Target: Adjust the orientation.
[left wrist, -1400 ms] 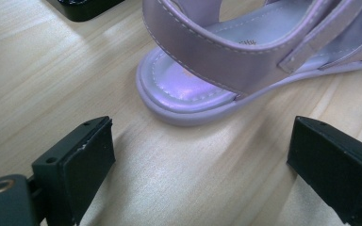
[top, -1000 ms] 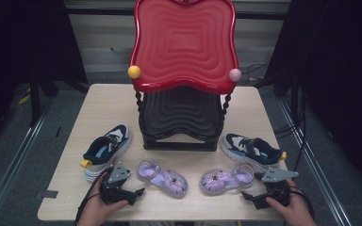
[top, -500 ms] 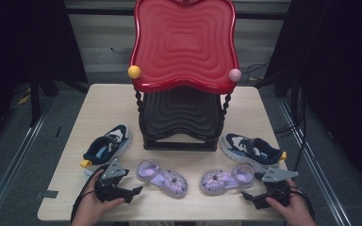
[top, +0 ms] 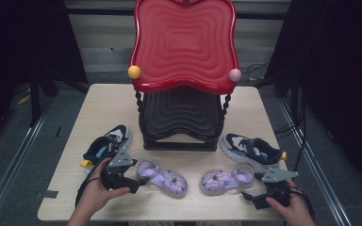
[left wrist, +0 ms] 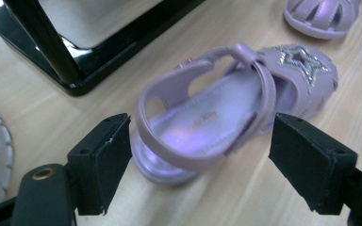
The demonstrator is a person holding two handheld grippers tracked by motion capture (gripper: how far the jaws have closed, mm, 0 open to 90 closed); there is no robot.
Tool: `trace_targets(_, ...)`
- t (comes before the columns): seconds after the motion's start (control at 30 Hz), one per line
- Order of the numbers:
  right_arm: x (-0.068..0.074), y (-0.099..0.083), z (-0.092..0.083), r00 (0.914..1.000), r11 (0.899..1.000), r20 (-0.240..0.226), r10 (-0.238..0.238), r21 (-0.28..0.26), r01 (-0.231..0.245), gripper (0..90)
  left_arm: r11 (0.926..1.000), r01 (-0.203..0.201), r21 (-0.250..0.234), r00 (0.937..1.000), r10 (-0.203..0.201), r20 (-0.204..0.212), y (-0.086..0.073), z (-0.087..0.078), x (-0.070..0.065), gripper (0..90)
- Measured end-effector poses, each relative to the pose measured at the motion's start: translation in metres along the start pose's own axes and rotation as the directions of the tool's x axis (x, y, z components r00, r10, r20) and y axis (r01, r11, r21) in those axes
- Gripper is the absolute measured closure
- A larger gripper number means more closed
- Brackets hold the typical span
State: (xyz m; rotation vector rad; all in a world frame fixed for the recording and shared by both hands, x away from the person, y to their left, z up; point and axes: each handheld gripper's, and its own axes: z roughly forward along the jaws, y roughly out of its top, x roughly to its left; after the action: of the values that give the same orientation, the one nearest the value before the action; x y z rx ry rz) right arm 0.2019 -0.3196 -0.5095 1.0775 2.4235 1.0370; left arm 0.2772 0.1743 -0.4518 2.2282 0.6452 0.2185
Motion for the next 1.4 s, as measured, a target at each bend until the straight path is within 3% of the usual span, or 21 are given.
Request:
trace_targets(0.2, 0.0, 0.0, 0.0, 1.0, 1.0, 0.0, 0.0, 0.0, 0.0, 10.3, 0.9998, 0.015, 0.011, 0.9997, -0.015, 0.018, 0.013, 0.003, 0.011, 27.0)
trace_targets(0.23, 0.0, 0.0, 0.0, 1.0, 1.0, 0.0, 0.002, -0.001, -0.002, 10.2, 0.9991, 0.041, 0.01, 0.9992, -0.041, 0.005, 0.016, 0.006, 0.017, 28.6)
trace_targets(0.27, 0.0, 0.0, 0.0, 1.0, 1.0, 0.0, 0.002, -0.001, -0.002, 10.2, 0.9991, 0.041, 0.01, 0.9992, -0.041, 0.005, 0.016, 0.006, 0.017, 31.5)
trace_targets(0.3, 0.0, 0.0, 0.0, 1.0, 1.0, 0.0, 0.002, -0.002, -0.002, 10.2, 0.9977, 0.067, 0.006, 0.9977, -0.067, 0.001, 0.016, 0.008, 0.02, 38.1)
trace_targets(0.33, 0.0, 0.0, 0.0, 1.0, 1.0, 0.0, 0.002, -0.002, -0.002, 10.2, 0.9975, 0.07, 0.013, 0.9976, -0.07, 0.001, 0.017, 0.009, 0.021, 38.1)
trace_targets(0.47, 0.0, 0.0, 0.0, 1.0, 1.0, 0.0, 0.002, -0.002, -0.002, 10.3, 0.9965, 0.066, 0.053, 0.9977, -0.065, -0.019, 0.019, 0.021, 0.023, 53.9)
trace_targets(0.5, 0.0, 0.0, 0.0, 1.0, 1.0, -0.001, 0.002, -0.002, -0.002, 10.2, 0.9957, 0.067, 0.064, 0.9976, -0.066, -0.021, 0.019, 0.023, 0.024, 64.9)
trace_targets(0.57, 0.0, 0.0, 0.0, 1.0, 1.0, 0.0, 0.003, -0.002, -0.003, 10.3, 0.9942, 0.07, 0.082, 0.9975, -0.069, -0.016, 0.017, 0.023, 0.025, 75.9)
trace_targets(0.63, 0.0, 0.0, 0.0, 1.0, 1.0, 0.0, 0.002, -0.002, -0.002, 10.2, 0.9915, 0.09, 0.094, 0.9959, -0.089, -0.011, 0.015, 0.02, 0.024, 79.1)
trace_targets(0.73, 0.0, 0.0, 0.0, 1.0, 1.0, 0.0, 0.002, -0.003, -0.002, 10.3, 0.9888, 0.097, 0.114, 0.9951, -0.098, 0.009, 0.013, 0.015, 0.022, 79.7)
trace_targets(1.0, 0.001, 0.0, 0.0, 1.0, 1.0, 0.002, 0.004, -0.003, -0.004, 10.2, 0.9869, 0.094, 0.131, 0.9952, -0.097, 0.017, -0.003, -0.008, -0.002, 76.7)
trace_targets(1.07, 0.001, 0.0, 0.0, 1.0, 1.0, 0.005, 0.005, -0.001, -0.005, 10.2, 0.9881, 0.11, 0.108, 0.9936, -0.112, 0.016, -0.007, -0.012, -0.003, 74.2)
trace_targets(1.1, 0.001, 0.0, 0.0, 1.0, 1.0, 0.005, 0.004, -0.001, -0.004, 10.3, 0.9926, 0.082, 0.09, 0.9964, -0.083, 0.013, -0.007, -0.014, -0.001, 71.1)
trace_targets(1.13, 0.001, 0.0, 0.0, 1.0, 1.0, 0.005, 0.004, -0.001, -0.004, 10.3, 0.9926, 0.082, 0.09, 0.9964, -0.083, 0.013, -0.007, -0.014, -0.001, 65.7)
trace_targets(1.17, 0.001, 0.0, 0.0, 1.0, 1.0, 0.006, 0.005, -0.001, -0.005, 10.2, 0.9948, 0.06, 0.083, 0.9982, -0.06, -0.001, -0.006, -0.012, -0.001, 58.1)
trace_targets(1.2, 0.001, 0.0, 0.0, 1.0, 1.0, 0.006, 0.005, -0.001, -0.005, 10.2, 0.9965, 0.029, 0.079, 0.9995, -0.028, -0.012, -0.005, -0.011, 0.0, 58.1)
trace_targets(1.23, 0.001, 0.0, 0.0, 1.0, 1.0, 0.005, 0.006, -0.001, -0.006, 10.2, 0.9975, 0.007, 0.071, 0.9999, -0.006, -0.009, 0.0, -0.005, 0.003, 52.0)
trace_targets(1.4, 0.001, 0.0, 0.0, 1.0, 1.0, 0.006, 0.006, -0.001, -0.006, 10.2, 0.9988, -0.029, 0.039, 0.9994, 0.029, 0.019, 0.009, 0.006, 0.008, 42.5)
